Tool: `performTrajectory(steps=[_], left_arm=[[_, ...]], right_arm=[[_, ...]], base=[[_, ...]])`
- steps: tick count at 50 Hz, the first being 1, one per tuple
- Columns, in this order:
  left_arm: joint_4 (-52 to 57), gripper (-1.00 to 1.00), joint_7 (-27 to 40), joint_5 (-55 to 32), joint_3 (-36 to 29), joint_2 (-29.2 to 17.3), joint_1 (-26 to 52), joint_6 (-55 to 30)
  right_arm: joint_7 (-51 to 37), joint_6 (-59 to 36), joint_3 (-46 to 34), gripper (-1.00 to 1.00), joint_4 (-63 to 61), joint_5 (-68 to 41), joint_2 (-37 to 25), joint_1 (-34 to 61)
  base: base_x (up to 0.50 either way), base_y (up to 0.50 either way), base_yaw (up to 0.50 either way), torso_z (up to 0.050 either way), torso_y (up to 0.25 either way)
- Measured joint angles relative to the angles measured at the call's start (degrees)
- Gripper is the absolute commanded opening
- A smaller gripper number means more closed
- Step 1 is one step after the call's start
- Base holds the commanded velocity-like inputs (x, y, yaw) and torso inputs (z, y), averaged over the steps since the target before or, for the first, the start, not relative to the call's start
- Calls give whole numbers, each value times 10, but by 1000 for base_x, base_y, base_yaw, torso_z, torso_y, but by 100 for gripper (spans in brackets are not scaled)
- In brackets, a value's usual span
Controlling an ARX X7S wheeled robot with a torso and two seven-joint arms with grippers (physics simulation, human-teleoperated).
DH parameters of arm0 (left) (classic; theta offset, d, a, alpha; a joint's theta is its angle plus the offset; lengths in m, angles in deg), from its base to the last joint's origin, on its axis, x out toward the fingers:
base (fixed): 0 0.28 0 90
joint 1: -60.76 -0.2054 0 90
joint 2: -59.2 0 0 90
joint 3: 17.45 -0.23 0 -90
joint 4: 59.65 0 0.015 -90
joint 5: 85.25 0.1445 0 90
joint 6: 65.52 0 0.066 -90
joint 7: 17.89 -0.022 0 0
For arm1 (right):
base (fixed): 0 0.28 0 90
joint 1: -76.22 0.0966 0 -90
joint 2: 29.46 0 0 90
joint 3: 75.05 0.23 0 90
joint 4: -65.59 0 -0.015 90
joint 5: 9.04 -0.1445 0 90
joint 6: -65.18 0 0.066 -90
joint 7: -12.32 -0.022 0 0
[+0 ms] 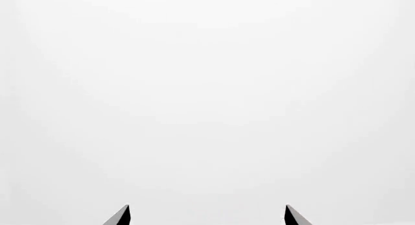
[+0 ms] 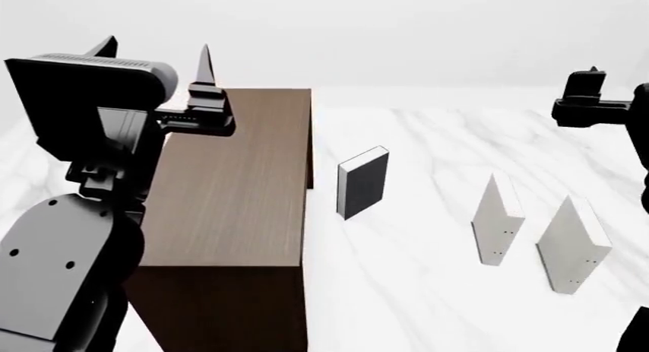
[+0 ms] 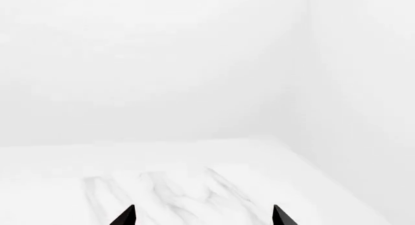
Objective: Pick up the book on the right and place it under the cabinet shelf.
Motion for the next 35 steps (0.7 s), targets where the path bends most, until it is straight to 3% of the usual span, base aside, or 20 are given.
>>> performTrajectory(steps=[35], left_arm=[[0,100,7,-8,-1,-9,-1,3]], right_arm=[[8,73,4,100,172,19,-40,-57]], base=[[0,0,0,0,0]])
